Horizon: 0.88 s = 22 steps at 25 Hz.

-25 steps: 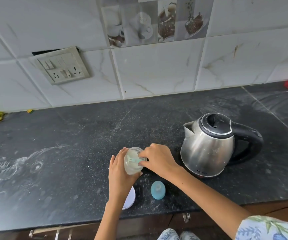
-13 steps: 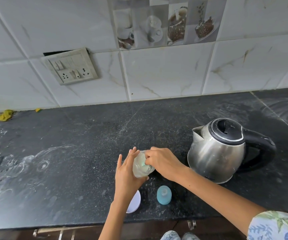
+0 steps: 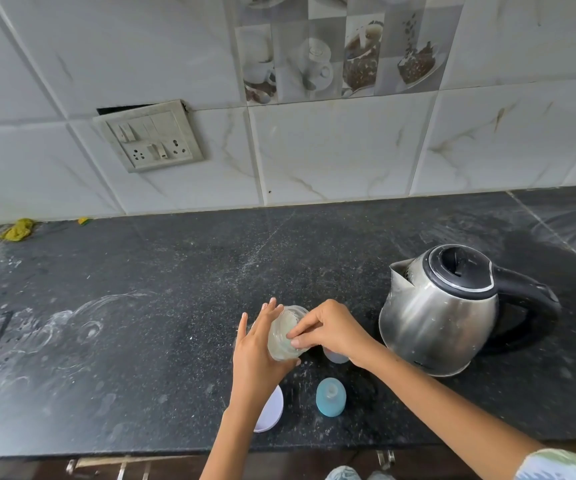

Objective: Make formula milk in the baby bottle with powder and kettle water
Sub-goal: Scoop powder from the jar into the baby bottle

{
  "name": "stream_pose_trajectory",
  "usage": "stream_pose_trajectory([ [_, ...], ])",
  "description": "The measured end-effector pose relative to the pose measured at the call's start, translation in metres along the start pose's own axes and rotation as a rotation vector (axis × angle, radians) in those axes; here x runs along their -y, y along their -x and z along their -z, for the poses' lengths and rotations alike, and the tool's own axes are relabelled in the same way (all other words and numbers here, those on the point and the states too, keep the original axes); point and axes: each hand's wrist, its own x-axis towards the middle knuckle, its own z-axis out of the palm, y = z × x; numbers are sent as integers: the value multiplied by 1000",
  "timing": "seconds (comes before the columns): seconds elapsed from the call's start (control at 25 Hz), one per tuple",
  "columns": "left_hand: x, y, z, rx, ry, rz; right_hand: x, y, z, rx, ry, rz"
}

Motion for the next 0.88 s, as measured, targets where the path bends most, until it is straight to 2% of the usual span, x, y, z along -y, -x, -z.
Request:
stream_pose_trajectory([
  [0.12,0,1,1,-6,16,26,2,3,2,-40,-337,-139],
  [0.2,1,2,3,-11,28,59,3,7,8,-97,-418,-169],
  [0.64,0,3,15,-38,92,207,1,28,20,-213,-437,-158],
  [0.8,2,5,17,-26,107,235,-3,33,12,-230,-557,-183],
  [0.88,0,7,17,-20,104,211,-4,35,6,-307,-376,-113],
])
